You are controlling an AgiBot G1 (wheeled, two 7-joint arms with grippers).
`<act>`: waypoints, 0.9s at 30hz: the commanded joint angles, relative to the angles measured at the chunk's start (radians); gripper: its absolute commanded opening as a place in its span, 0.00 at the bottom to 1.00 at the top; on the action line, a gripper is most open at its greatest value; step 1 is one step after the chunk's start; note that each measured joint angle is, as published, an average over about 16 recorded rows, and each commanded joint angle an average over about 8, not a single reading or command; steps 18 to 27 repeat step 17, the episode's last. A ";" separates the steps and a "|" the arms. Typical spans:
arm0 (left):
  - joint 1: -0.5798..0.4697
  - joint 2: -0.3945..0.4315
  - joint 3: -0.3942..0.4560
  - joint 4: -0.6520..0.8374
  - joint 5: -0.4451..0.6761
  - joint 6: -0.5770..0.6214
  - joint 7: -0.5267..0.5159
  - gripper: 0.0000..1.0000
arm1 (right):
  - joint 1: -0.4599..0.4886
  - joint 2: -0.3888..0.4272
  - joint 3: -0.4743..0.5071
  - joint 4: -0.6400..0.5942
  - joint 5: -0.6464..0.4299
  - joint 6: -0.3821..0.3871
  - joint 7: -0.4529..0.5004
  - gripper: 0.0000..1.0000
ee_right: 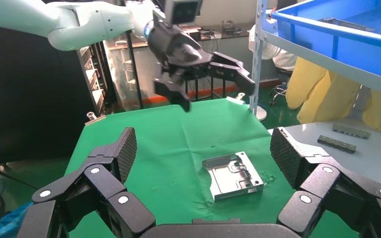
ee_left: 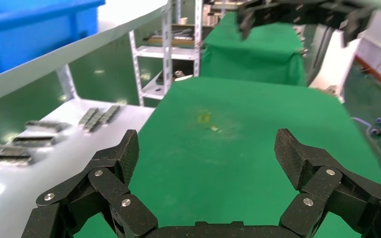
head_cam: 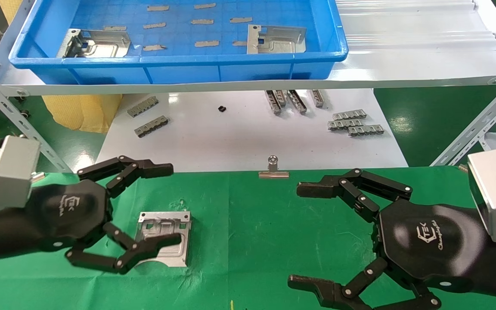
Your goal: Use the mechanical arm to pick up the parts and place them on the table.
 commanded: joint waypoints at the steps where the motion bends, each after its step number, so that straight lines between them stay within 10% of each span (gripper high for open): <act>1: 0.022 -0.013 -0.018 -0.043 -0.014 -0.003 -0.025 1.00 | 0.000 0.000 0.000 0.000 0.000 0.000 0.000 1.00; 27: 0.146 -0.085 -0.120 -0.290 -0.092 -0.021 -0.157 1.00 | 0.000 0.000 0.000 0.000 0.000 0.000 0.000 1.00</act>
